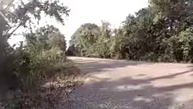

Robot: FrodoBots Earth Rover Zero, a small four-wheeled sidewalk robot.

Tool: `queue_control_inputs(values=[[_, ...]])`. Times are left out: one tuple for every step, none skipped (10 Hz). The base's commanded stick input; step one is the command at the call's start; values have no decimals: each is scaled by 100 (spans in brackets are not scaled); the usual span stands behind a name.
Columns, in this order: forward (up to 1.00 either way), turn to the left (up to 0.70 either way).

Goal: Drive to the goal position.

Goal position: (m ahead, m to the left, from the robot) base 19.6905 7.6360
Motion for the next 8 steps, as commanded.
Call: queue_control_inputs(values=[[6, 0], [6, 0], [5, 0], [5, 0], [5, 0], [5, 0], [5, 0], [5, 0]])
